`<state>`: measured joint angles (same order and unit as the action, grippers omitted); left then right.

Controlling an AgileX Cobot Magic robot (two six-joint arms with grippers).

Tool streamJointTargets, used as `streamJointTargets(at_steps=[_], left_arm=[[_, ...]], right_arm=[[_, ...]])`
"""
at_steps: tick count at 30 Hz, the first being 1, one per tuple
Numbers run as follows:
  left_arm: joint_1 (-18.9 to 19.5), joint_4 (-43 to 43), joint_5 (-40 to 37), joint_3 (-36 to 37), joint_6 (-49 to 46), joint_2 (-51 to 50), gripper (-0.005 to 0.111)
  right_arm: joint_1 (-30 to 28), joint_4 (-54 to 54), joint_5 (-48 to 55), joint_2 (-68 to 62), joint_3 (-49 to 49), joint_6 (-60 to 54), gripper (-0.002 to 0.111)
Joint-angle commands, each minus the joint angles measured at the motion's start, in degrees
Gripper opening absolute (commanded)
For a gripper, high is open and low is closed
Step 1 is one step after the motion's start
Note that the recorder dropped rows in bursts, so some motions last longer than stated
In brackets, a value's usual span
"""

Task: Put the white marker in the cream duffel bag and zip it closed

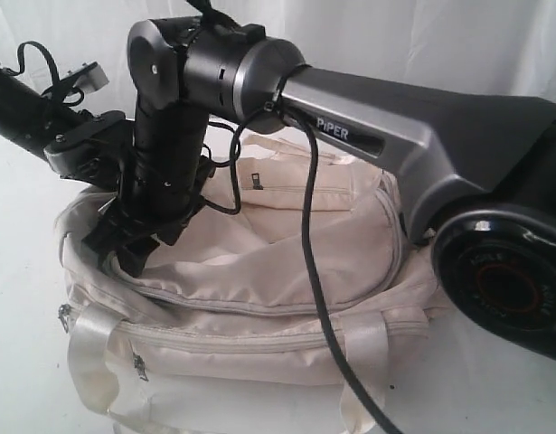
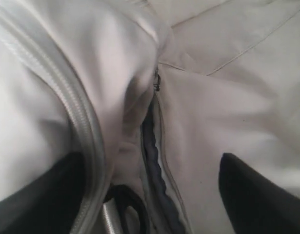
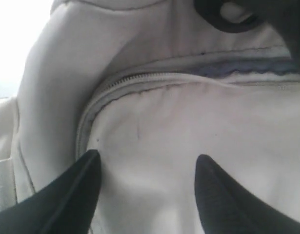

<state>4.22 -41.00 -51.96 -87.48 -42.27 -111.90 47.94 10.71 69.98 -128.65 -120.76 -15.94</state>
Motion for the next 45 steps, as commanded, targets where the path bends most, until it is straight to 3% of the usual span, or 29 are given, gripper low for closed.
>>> streamJointTargets(at_steps=[1,9,14,21,26,29,34,39,45], left_arm=[[0.29,0.86,-0.04,0.03,1.67,-0.08,0.088],[0.29,3.70,-0.17,-5.19,3.41,0.02,0.088],[0.29,11.22,3.12,-5.30,6.81,-0.50,0.088],[0.17,8.97,3.23,-3.89,6.35,-1.48,0.088],[0.30,10.21,3.61,-3.89,8.00,-1.48,0.084],[0.30,10.21,3.61,-3.89,8.00,-1.48,0.075],[0.30,10.21,3.41,-3.89,9.59,-1.48,0.041],[0.30,10.86,2.50,-3.89,9.63,-1.48,0.000],[0.30,11.08,1.81,-3.89,9.73,-1.48,0.000]], right_arm=[[0.31,-2.00,-0.02,2.20,0.25,0.28,0.054],[0.31,-1.77,-0.02,5.18,1.85,0.28,0.054],[0.31,-1.89,-0.02,5.18,7.74,0.14,0.054],[0.69,-2.62,-0.02,4.87,8.15,-0.25,0.054],[0.69,-9.54,-0.02,2.45,8.15,0.25,0.054],[0.69,-11.59,-0.02,1.76,8.15,0.25,0.044],[0.69,-18.69,-0.02,1.87,8.15,3.14,0.001],[0.11,-33.92,-0.02,2.10,8.15,13.65,0.000],[-3.01,-36.03,-0.02,2.10,8.15,13.57,0.000]])
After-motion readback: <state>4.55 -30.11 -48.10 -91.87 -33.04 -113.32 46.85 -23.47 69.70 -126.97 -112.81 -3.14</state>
